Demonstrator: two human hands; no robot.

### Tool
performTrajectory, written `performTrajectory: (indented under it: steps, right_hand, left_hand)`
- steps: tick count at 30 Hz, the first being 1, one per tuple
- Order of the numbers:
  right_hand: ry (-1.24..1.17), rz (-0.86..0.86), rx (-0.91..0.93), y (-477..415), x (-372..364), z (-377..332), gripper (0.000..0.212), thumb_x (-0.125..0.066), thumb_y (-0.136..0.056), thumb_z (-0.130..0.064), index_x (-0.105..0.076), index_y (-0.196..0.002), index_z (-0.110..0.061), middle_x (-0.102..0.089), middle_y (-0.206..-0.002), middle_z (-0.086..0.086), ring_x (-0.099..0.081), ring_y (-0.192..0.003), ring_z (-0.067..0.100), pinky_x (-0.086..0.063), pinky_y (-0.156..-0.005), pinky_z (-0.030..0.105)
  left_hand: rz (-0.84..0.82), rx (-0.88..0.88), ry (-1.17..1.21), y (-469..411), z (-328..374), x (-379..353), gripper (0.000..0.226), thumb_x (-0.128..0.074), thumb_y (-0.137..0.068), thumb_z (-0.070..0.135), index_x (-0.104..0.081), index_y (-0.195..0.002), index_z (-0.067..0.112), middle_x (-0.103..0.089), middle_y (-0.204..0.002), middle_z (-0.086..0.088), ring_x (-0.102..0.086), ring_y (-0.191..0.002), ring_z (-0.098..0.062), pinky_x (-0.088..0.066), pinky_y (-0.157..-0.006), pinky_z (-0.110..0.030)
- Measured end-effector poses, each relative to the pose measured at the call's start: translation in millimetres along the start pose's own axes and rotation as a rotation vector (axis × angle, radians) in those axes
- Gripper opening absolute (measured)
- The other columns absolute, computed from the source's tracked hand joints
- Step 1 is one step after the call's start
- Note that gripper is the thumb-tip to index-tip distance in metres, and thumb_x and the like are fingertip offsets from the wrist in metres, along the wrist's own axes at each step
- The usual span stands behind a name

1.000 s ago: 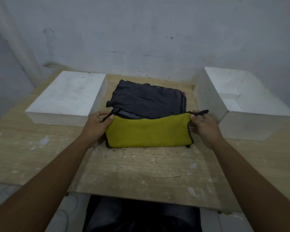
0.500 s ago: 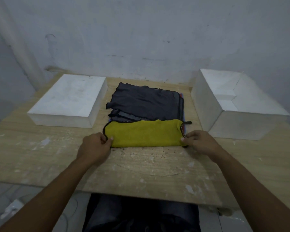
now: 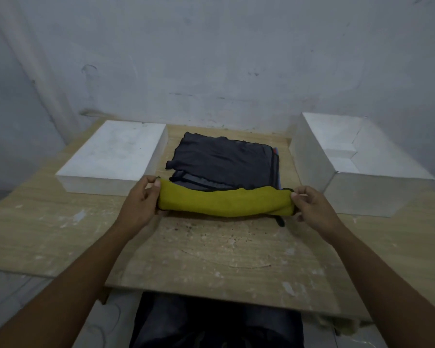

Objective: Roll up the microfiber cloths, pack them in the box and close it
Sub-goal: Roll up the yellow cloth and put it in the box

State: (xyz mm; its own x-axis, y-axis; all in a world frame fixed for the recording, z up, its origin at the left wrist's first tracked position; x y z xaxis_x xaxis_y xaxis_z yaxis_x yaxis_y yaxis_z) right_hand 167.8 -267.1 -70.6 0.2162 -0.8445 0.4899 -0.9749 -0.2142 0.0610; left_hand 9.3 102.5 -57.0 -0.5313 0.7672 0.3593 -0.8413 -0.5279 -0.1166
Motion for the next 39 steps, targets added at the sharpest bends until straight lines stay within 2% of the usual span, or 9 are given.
performTrajectory:
  steps: [4,9,17,20,25,29,32,35,39]
  right_hand:
    - [0.054,-0.077,-0.036,10.9,4.1,8.7,0.015,-0.057,-0.094,-0.023,-0.061,-0.082,-0.015,-0.065,-0.080,0.007,-0.056,-0.068,0.020,-0.047,-0.063,0.034]
    - [0.196,-0.182,-0.114,29.6,1.4,26.1,0.014,-0.067,-0.088,-0.028,-0.071,-0.082,-0.016,-0.072,-0.086,0.011,-0.066,-0.084,0.029,-0.053,-0.077,0.042]
    - [0.359,-0.172,-0.100,38.2,-0.5,23.2,0.072,-0.056,-0.080,-0.066,-0.063,-0.073,0.005,-0.057,-0.067,0.014,-0.056,-0.060,0.021,-0.040,-0.058,0.030]
    - [0.424,-0.108,-0.088,29.2,-3.1,17.4,0.067,-0.053,-0.081,-0.068,-0.070,-0.079,-0.003,-0.071,-0.076,0.011,-0.065,-0.068,0.020,-0.049,-0.061,0.031]
    - [0.208,0.000,-0.136,10.4,-9.8,8.4,0.050,-0.071,-0.080,-0.049,-0.056,-0.074,-0.002,-0.068,-0.064,0.019,-0.067,-0.061,0.032,-0.058,-0.064,0.042]
    - [0.213,-0.045,-0.158,3.0,-20.6,14.1,0.041,-0.075,-0.081,-0.027,-0.047,-0.060,-0.006,-0.043,-0.050,0.013,-0.047,-0.048,0.027,-0.042,-0.055,0.036]
    - [0.139,-0.045,-0.158,0.5,-19.9,20.1,0.023,-0.071,-0.085,-0.021,-0.066,-0.076,0.000,-0.062,-0.069,0.017,-0.060,-0.064,0.026,-0.049,-0.065,0.037]
    - [-0.036,-0.070,-0.195,2.1,-16.8,28.2,0.020,-0.067,-0.089,-0.018,-0.068,-0.101,-0.002,-0.069,-0.093,0.012,-0.066,-0.083,0.023,-0.054,-0.076,0.037]
    - [-0.257,-0.058,-0.218,3.6,-9.6,33.2,0.009,-0.058,-0.094,-0.009,-0.062,-0.097,-0.001,-0.064,-0.085,0.015,-0.062,-0.069,0.023,-0.052,-0.051,0.027]
  left_hand:
    - [-0.055,-0.059,-0.295,3.5,-12.4,8.4,0.022,-0.048,-0.098,0.028,-0.061,-0.102,0.010,-0.066,-0.081,-0.003,-0.060,-0.069,-0.017,-0.049,-0.057,-0.031]
    - [-0.079,0.016,-0.498,14.3,-37.5,11.9,0.021,-0.060,-0.092,0.028,-0.063,-0.093,0.008,-0.067,-0.075,-0.011,-0.056,-0.062,-0.014,-0.038,-0.049,-0.025]
    - [-0.101,0.123,-0.604,21.1,-43.0,9.1,0.050,-0.067,-0.075,0.059,-0.060,-0.079,0.010,-0.062,-0.070,-0.007,-0.059,-0.068,-0.021,-0.046,-0.059,-0.034]
    - [-0.077,0.175,-0.662,13.4,-38.5,6.5,0.063,-0.055,-0.074,0.075,-0.052,-0.089,0.014,-0.062,-0.081,-0.003,-0.060,-0.075,-0.021,-0.050,-0.064,-0.034]
    - [-0.099,0.203,-0.482,-1.5,-31.5,-10.7,0.057,-0.066,-0.075,0.060,-0.051,-0.102,0.012,-0.064,-0.093,-0.008,-0.059,-0.082,-0.021,-0.046,-0.060,-0.030]
    - [-0.153,0.162,-0.452,-6.9,-24.1,-23.4,0.041,-0.072,-0.080,0.042,-0.058,-0.102,0.011,-0.061,-0.092,-0.003,-0.059,-0.085,-0.020,-0.042,-0.060,-0.027]
    - [-0.172,0.130,-0.353,-13.8,-25.3,-23.4,0.026,-0.073,-0.081,0.018,-0.058,-0.100,0.011,-0.067,-0.081,-0.004,-0.066,-0.083,-0.025,-0.043,-0.056,-0.024]
    - [-0.196,0.174,-0.178,-17.6,-28.4,-18.9,0.028,-0.074,-0.080,0.010,-0.059,-0.103,0.012,-0.070,-0.086,-0.007,-0.065,-0.083,-0.022,-0.049,-0.065,-0.028]
    - [-0.179,0.151,0.125,-23.1,-26.2,-13.1,0.029,-0.071,-0.081,0.002,-0.059,-0.106,0.012,-0.069,-0.092,-0.010,-0.064,-0.087,-0.019,-0.048,-0.078,-0.024]
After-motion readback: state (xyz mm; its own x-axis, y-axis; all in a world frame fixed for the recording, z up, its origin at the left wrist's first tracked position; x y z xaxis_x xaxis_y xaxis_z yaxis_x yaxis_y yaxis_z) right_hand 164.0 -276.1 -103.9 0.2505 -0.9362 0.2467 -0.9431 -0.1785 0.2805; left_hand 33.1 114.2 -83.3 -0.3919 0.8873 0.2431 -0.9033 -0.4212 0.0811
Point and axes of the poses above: each hand's wrist, its own y-axis away from the middle knuckle, its own x-axis out of the back of the hand, z = x × y, the point moved 9 cm from there along -y, towards the middle knuckle
